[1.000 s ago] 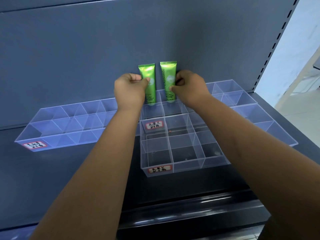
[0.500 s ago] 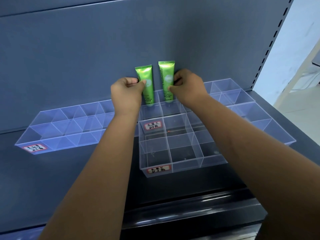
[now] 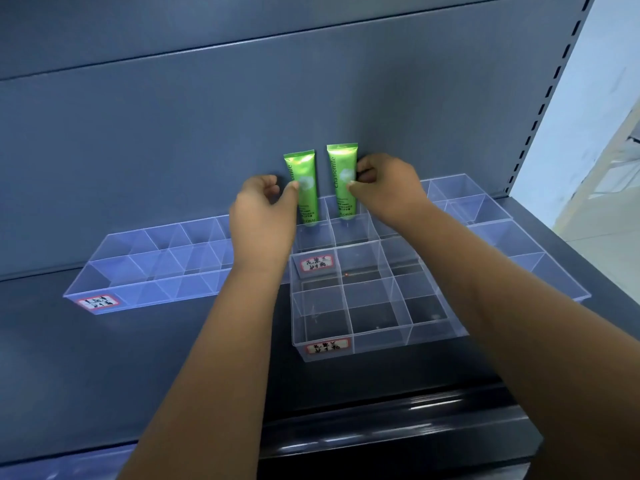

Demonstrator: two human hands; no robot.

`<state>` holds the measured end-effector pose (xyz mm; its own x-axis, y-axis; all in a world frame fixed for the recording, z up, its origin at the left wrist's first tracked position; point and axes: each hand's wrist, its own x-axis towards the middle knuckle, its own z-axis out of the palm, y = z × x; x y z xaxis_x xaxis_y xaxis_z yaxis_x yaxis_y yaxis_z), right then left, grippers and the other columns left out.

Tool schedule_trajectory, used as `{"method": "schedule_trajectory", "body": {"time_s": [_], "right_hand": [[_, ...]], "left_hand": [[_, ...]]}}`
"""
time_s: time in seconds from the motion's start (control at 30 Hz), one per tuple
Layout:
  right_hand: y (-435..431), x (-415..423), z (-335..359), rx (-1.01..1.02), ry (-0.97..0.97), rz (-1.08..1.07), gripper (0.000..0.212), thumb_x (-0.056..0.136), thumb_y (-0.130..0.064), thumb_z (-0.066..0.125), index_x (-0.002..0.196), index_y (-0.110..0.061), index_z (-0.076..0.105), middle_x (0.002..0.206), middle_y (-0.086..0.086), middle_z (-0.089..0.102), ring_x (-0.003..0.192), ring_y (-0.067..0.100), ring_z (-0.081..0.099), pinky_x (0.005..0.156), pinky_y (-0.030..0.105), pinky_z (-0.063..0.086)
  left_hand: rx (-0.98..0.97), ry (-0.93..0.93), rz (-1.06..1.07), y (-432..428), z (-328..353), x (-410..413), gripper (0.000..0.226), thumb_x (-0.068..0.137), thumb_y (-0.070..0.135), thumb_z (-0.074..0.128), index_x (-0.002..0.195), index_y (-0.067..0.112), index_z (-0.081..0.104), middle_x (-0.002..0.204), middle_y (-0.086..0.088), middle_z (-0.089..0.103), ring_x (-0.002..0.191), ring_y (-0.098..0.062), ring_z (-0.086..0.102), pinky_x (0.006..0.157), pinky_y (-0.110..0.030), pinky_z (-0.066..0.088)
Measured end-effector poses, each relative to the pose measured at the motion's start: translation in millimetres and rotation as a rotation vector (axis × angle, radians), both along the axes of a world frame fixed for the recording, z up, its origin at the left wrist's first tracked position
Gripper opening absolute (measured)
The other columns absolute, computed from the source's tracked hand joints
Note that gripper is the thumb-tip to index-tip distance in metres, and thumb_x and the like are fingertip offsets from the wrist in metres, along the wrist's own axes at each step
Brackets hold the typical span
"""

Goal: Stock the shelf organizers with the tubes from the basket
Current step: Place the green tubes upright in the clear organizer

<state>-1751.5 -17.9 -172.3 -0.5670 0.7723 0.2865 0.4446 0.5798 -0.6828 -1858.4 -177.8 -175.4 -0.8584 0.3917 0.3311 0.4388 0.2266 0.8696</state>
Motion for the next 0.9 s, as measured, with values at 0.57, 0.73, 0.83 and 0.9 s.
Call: {"method": "schedule_trajectory", "body": {"time_s": [0.57,0.73,0.83,0.9], "right_hand": [[-239.6,68.8,43.9,0.439,-0.139,0.387,0.058,0.104,-0.051,0.038,0.151,-0.017,0.042,0.159,0.001,0.039,0.154,0.02,0.021,0.125,0.039,0.023],[-373.4,55.8,36.2,0.387,-0.057,0.635,0.057,0.103,-0.051,0.039,0.149,-0.017,0.043,0.161,0.003,0.035,0.154,0.02,0.02,0.124,0.035,0.019],[-464.2,41.2,17.9,0.358,-0.029,0.816,0.061,0.097,-0.052,0.03,0.143,-0.016,0.048,0.157,0.007,0.042,0.151,0.026,0.028,0.121,0.043,0.029],[-520.3,26.8,4.6,0.346,-0.022,0.903,0.059,0.094,-0.05,0.028,0.133,-0.014,0.054,0.148,0.008,0.051,0.146,0.029,0.035,0.117,0.044,0.034]], "left_hand": [[-0.455,0.403,0.277,-212.7,12.8,78.7,0.074,0.097,0.062,0.028,0.145,0.01,0.049,0.152,-0.01,0.051,0.15,-0.032,0.033,0.121,-0.052,0.026],[-0.566,0.344,0.534,-354.7,3.4,104.7,0.077,0.094,0.062,0.029,0.146,0.008,0.049,0.153,-0.014,0.049,0.148,-0.035,0.035,0.121,-0.054,0.023],[-0.574,0.267,0.695,-443.9,-9.5,113.3,0.075,0.095,0.06,0.03,0.145,0.008,0.049,0.152,-0.013,0.05,0.147,-0.035,0.035,0.121,-0.054,0.025],[-0.59,0.229,0.787,-495.5,-26.1,114.9,0.071,0.096,0.056,0.029,0.143,0.008,0.051,0.15,-0.012,0.052,0.145,-0.035,0.038,0.12,-0.053,0.027]]}}
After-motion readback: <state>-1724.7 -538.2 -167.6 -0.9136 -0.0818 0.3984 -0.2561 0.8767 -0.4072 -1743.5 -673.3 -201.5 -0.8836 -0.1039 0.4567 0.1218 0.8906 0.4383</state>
